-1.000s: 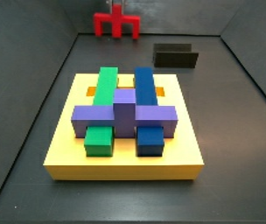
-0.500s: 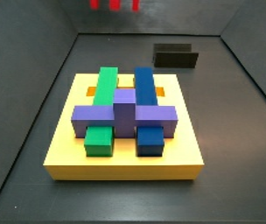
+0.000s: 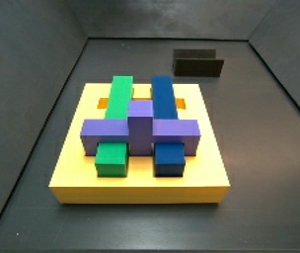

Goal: Pick up the red object. Move up. Move to above the board. Insert the red object.
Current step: Move to above the board.

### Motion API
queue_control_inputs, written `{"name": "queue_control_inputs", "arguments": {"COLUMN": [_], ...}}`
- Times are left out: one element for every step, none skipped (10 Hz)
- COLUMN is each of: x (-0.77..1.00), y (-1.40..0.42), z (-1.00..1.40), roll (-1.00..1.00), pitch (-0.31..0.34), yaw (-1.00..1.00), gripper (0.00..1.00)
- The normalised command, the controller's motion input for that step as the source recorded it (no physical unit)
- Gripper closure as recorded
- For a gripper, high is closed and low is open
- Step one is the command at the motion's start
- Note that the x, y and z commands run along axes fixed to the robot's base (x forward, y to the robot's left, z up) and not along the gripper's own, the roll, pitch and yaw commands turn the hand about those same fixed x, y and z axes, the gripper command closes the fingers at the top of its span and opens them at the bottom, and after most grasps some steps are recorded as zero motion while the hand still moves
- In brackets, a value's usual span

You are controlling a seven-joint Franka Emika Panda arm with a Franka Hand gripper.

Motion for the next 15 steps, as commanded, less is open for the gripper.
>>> {"name": "queue_control_inputs", "arguments": {"x": [0.15,0.15,0.14,0.15,0.15,0.15,0.15,0.15,0.16,0.17,0.21,0.24,0.21,0.18,0.10], "y": [-1.40,-1.40,-1.40,-1.40,-1.40,-1.40,-1.40,-1.40,-1.40,-1.40,-1.40,-1.40,-0.92,-0.67,-0.28], "z": [0.13,0.13,0.13,0.13,0.13,0.14,0.14,0.15,0.16,0.16,0.16,0.17,0.13,0.10,0.05], "roll": [-0.10,-0.01,-0.03,-0.01,0.00,-0.02,-0.01,0.00,0.00,-0.01,0.01,0.00,0.03,0.03,0.05], "pitch": [0.109,0.034,-0.002,0.014,0.026,0.018,0.020,0.047,0.068,0.093,0.131,0.159,0.175,0.169,0.125], "yaw": [0.08,0.04,0.02,0.02,0.02,0.01,0.01,0.01,0.01,0.01,0.01,0.00,0.00,0.00,0.01], "gripper": [1.00,1.00,1.00,1.00,1.00,1.00,1.00,1.00,1.00,1.00,1.00,1.00,1.00,1.00,1.00]}}
